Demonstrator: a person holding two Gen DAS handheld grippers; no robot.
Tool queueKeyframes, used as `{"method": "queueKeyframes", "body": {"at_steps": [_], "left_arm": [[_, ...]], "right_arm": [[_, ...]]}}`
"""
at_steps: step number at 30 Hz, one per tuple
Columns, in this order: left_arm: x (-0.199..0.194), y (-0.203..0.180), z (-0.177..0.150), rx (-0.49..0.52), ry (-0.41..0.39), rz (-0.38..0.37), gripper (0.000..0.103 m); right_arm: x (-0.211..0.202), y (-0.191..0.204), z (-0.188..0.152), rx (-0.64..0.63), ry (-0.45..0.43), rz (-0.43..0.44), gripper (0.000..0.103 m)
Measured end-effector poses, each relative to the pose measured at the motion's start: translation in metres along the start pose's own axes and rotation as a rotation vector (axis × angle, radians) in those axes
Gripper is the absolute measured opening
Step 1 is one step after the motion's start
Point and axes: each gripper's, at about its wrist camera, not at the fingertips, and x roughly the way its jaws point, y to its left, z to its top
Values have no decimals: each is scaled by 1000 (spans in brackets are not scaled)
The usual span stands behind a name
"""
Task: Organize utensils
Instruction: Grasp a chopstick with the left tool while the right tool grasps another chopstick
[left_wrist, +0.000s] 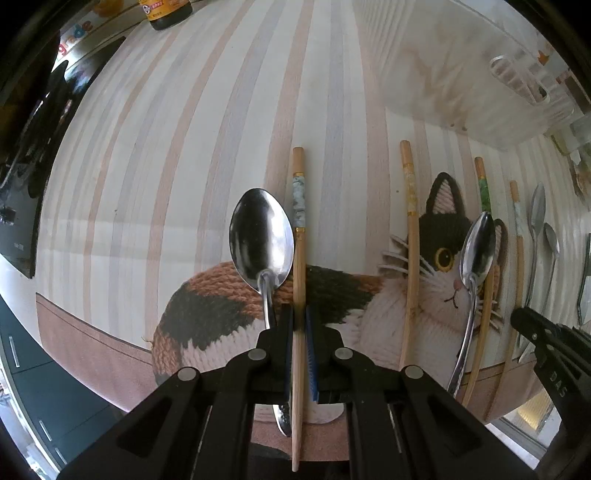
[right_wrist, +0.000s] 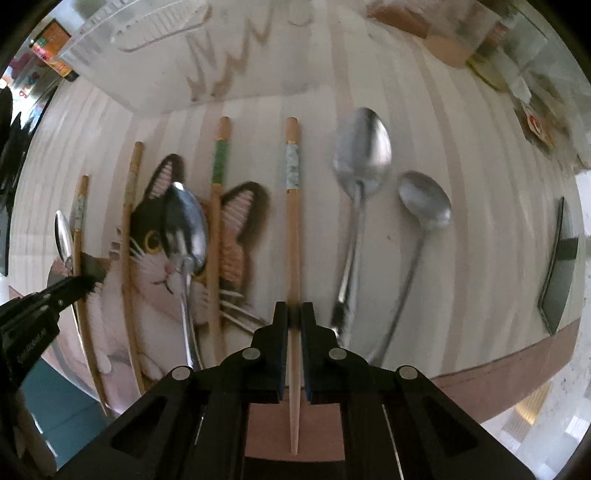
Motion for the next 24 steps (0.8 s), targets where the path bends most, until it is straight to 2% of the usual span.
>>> {"method": "queueKeyframes", "body": {"at_steps": [3,6,15,19,24], "left_arm": [[-1,-2,1,1,2,1,5],[-2,-1,2,9,1,4,5],[2,-14,2,24,-6,19,5],[0,-22,-2,27,-12,37,4],[-17,-28,-10,32,-56,35,4]], "right_arm": [[5,-12,-3,6,8,13,7],[6,-22,7,13,22,5,7],[5,-14,21,-3,10,-34,7],[4,-16,12,22,-6,-24,7],[-19,-24,-7,47,-33,17,7]]}}
